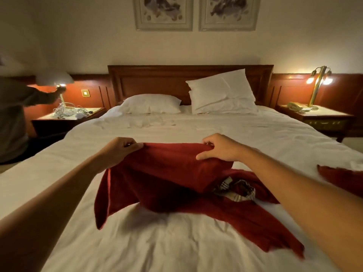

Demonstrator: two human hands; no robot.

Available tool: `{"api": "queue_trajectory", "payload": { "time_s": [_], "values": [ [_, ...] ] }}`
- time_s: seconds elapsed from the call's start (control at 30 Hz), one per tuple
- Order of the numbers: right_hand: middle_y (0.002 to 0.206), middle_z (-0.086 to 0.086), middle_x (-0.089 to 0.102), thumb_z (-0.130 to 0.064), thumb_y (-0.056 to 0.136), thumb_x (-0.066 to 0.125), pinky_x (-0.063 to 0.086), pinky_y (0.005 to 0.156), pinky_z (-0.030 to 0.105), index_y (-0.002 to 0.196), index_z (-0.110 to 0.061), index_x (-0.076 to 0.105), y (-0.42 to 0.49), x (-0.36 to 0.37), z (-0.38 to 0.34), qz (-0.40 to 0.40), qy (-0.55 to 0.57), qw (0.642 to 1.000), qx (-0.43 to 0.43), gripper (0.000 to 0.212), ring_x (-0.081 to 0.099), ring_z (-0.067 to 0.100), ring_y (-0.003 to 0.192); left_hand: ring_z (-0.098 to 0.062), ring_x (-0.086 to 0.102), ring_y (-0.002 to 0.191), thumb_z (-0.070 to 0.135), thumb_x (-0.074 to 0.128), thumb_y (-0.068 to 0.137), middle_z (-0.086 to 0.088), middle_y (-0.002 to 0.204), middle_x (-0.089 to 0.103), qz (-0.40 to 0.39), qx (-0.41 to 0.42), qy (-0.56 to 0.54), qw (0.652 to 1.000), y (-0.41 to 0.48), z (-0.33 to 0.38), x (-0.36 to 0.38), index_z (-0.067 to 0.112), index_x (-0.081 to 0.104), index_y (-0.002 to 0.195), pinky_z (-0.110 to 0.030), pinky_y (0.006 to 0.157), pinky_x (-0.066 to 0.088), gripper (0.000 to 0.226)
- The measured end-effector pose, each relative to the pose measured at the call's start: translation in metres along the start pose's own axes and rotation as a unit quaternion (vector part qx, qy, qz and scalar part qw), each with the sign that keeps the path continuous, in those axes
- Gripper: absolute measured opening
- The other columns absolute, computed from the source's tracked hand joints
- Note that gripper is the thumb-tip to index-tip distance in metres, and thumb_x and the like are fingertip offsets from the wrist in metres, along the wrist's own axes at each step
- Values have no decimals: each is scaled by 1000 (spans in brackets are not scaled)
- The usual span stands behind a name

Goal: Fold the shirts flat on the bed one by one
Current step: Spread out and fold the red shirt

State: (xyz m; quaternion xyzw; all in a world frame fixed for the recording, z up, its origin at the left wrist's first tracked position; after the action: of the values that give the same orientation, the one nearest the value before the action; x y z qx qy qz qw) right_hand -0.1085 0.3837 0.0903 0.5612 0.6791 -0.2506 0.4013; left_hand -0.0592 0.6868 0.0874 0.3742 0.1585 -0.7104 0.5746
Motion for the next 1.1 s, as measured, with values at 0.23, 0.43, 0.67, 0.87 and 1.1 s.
{"api": "queue_trajectory", "payload": {
  "time_s": [0.23,0.43,0.67,0.87,1.1],
  "values": [
    [91,-12,73,-45,84,76,50,82,24,93,-33,76,-69,37,17,-41,-12,999,19,14,66,3,88,-24,57,83,29,65,96,-10,95,64,-82,-179,187,962,-71,-102,10,11,70,105,-27,63,44,21],
    [98,-12,70,-35,90,71,48,78,21,102,-27,73,-101,43,110,56,-23,993,102,14,66,11,98,-27,63,93,26,66,94,-9,102,71,-73,-99,159,980,-58,-62,79,14,71,106,-30,78,46,18],
    [163,0,23,-71,86,52,25,116,56,155,-41,18,-87,90,197,63,-97,971,211,83,27,35,146,-22,56,106,88,56,68,3,120,54,-203,13,179,962,-35,10,265,26,55,124,-41,90,49,84],
    [125,9,55,-56,89,62,49,94,46,143,-28,43,-70,91,215,105,-130,964,208,64,59,33,110,-21,60,92,43,65,92,5,98,58,-69,122,179,974,-17,12,288,21,61,100,-31,70,39,24],
    [75,-5,65,-40,82,78,54,67,42,85,-28,64,-97,70,207,121,-57,980,148,19,62,13,67,-16,56,62,25,57,101,-1,71,63,103,0,-184,978,7,16,165,19,62,85,-26,55,43,18]
  ]
}}
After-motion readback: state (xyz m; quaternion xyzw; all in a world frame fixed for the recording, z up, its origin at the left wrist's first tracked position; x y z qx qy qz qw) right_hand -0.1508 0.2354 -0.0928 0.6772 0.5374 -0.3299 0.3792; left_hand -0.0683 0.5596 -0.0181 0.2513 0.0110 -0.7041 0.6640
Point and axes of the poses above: each hand's wrist, its own y-axis towards the middle knuckle, its own x-axis out of the palm, z = x × y, the point moved 7 cm from there along y, towards the middle knuckle
